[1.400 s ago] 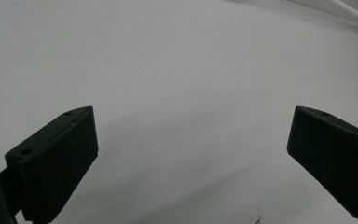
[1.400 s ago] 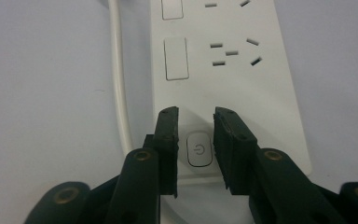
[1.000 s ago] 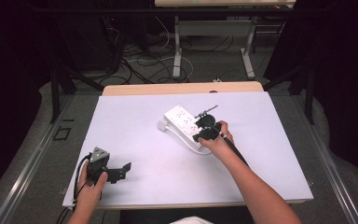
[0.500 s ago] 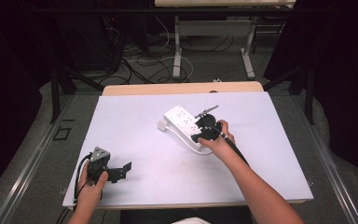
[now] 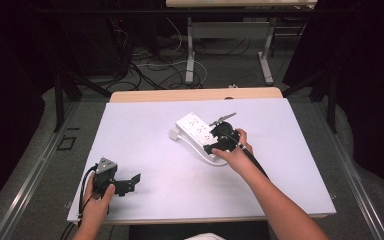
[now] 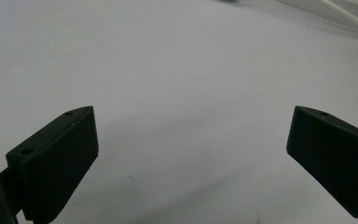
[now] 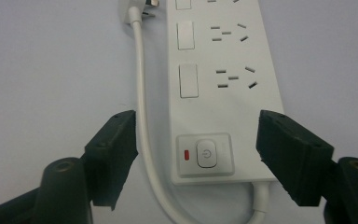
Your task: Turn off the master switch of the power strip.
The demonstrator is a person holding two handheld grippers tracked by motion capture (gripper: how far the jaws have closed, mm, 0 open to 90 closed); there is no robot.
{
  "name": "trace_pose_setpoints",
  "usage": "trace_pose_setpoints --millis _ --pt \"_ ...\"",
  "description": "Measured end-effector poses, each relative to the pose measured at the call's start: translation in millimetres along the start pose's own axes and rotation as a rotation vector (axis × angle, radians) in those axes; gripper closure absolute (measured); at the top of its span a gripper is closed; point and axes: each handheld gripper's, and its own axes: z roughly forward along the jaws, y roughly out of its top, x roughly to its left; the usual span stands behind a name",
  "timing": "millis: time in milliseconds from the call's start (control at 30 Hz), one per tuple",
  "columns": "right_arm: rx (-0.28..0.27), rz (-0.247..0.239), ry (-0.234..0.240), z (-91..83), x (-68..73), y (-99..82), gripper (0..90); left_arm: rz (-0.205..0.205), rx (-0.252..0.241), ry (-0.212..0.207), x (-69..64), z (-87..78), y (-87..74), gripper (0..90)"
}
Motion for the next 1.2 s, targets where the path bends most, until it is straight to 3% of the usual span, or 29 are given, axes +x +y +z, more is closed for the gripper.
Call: trace_pose_setpoints --millis 133,433,600,1200 --pt "-0.008 0.009 -0.003 -2.9 -1.6 -1.4 19.0 0.005 0.011 -0.003 0.3 -0.6 0.4 2.2" --pt "-0.036 0.002 -0.04 -7.4 -5.7 -4.9 12.9 0.012 0.006 0.0 -0.2 -0.7 1.1 2.2" --pt "-0.055 0.01 -0.05 -10.3 -8.0 -7.0 0.7 0.004 0.002 -0.002 -1.0 -0.2 0.1 2.2" --pt "-0.097 -0.021 -0.06 -30.8 -12.5 -19.4 0.0 0.0 0.007 -0.004 -0.4 -0.4 0.4 2.1"
